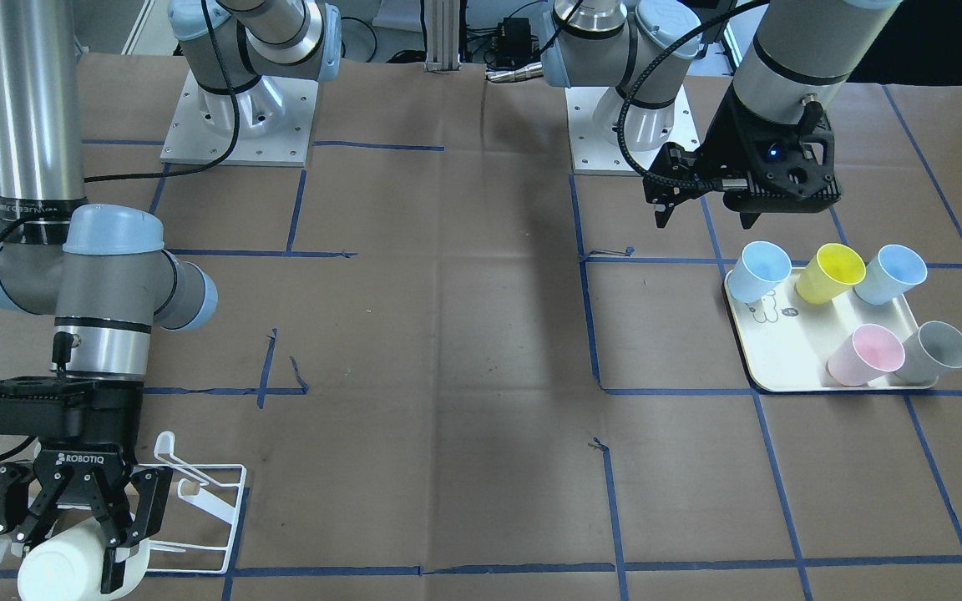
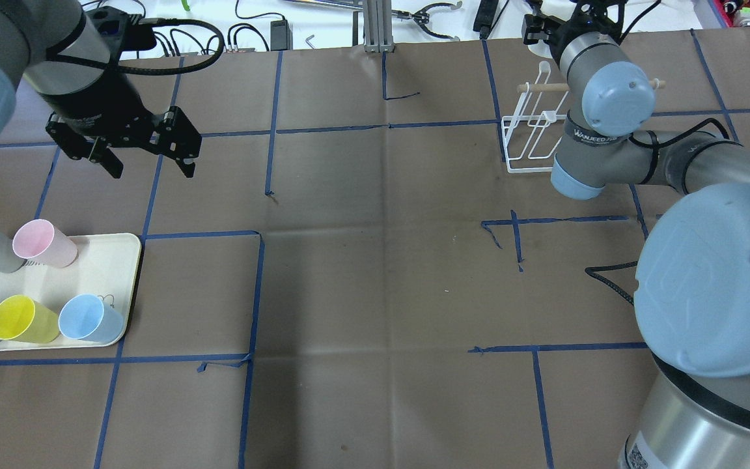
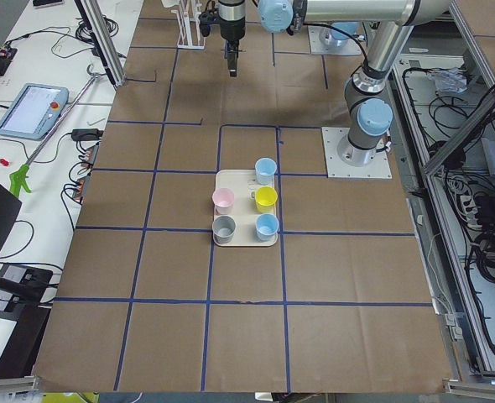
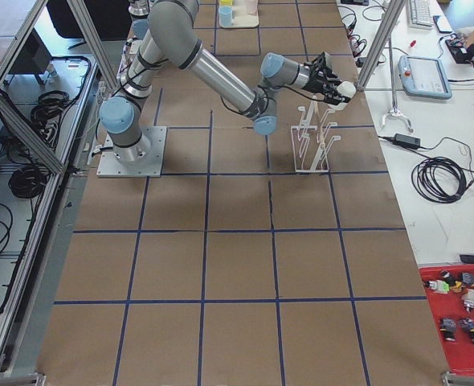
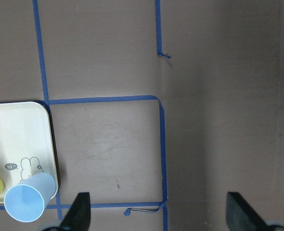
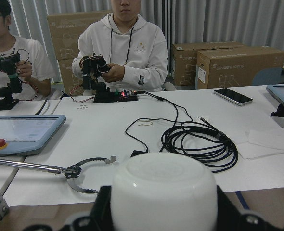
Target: Transfer IKEA cup to right arm and place on rack
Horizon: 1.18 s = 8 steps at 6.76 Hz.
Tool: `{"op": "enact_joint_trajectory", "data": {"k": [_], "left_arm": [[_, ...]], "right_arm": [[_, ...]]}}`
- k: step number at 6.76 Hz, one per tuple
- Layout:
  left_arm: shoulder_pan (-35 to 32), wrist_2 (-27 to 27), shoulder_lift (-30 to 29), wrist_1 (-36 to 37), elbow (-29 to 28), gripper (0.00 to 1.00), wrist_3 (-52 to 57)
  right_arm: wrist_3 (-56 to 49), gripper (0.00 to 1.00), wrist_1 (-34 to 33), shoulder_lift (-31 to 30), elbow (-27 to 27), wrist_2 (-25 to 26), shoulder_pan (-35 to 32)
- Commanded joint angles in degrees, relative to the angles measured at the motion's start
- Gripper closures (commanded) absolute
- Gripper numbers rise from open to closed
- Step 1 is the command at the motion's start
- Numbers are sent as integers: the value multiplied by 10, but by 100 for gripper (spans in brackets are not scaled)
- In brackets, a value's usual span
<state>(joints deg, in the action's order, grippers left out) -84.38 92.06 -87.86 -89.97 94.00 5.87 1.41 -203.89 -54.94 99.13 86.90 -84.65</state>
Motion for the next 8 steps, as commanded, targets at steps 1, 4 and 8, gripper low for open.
{"op": "enact_joint_trajectory", "data": {"k": [1,4,8], "left_arm": [[94,2,49,3,77,0,88],[248,4,116,5,167,1,258],[287,-1,89,171,279,1,294]], "right_arm": [[0,78,-5,10,4,1,0],[1,78,-5,11,29,2,0],[7,0,-1,8,32,3,0]]}}
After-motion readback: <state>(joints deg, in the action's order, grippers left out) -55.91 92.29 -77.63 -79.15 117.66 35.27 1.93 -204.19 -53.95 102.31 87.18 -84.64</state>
